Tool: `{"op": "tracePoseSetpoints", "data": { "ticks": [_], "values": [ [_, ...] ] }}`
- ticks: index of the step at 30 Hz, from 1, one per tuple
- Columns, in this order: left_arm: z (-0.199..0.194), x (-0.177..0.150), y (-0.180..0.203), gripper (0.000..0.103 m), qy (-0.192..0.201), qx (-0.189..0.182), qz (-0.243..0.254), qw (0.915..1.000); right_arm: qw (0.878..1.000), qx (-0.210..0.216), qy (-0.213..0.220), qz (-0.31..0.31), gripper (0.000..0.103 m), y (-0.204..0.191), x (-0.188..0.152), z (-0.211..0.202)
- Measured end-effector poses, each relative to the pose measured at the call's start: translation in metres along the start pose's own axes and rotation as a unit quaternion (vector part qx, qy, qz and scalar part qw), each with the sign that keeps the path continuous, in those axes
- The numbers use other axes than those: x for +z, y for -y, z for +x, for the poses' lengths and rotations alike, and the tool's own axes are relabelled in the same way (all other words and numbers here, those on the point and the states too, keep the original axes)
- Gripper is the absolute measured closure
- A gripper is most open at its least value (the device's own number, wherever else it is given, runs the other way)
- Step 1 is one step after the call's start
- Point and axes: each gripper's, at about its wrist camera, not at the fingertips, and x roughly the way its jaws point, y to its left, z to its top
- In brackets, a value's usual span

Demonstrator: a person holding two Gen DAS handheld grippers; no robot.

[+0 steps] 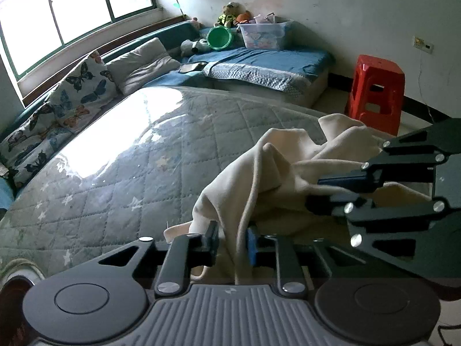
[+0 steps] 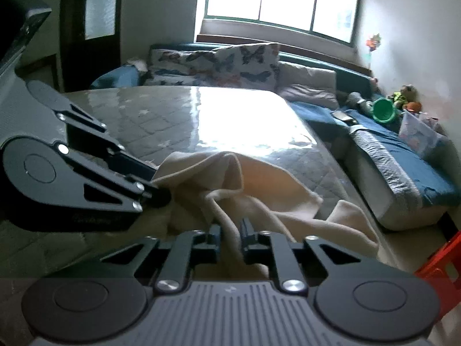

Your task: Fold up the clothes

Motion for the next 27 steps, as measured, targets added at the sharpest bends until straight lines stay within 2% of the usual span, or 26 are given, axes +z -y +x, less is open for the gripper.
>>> {"op": "tracePoseSetpoints", "data": {
  "ticks": [2,4,5,6,9,19,23,27],
  "values": [
    [0.001,0.002,0.002,0.069,0.002,0.002,0.004,1.0000,1.000,-0.003,0.009,0.011,0.097,0.004,0.000,-0.005],
    [0.004,0.004,0.004,0.071,0.003,0.003,0.006,1.0000,1.000,-0.012,0.015,0.013,0.099,0.008,0.000,-0.012],
    [0.005,0.005,0.003,0.075,0.002,0.003,0.004,1.0000,1.000,-0.017,0.020,0.015,0.099,0.011,0.001,-0.015],
    [0.006,0.005,0.001,0.086,0.002,0.002,0.001,1.0000,0.999,-0.023,0.024,0.017,0.099,0.014,0.002,-0.018],
    [0.002,0.003,-0.010,0.091,0.006,0.007,-0.019,0.9998,0.998,-0.041,0.039,0.029,0.099,0.025,0.008,-0.030],
    [-0.026,-0.005,-0.068,0.094,0.029,0.051,-0.078,0.9952,0.991,-0.086,0.087,0.057,0.100,0.054,0.030,-0.058],
    [-0.040,-0.017,-0.102,0.094,0.029,0.080,-0.105,0.9908,0.991,-0.086,0.089,0.056,0.100,0.055,0.036,-0.058],
    [-0.059,-0.035,-0.145,0.094,0.027,0.122,-0.140,0.9823,0.992,-0.073,0.092,0.055,0.100,0.049,0.042,-0.053]
  ]
}}
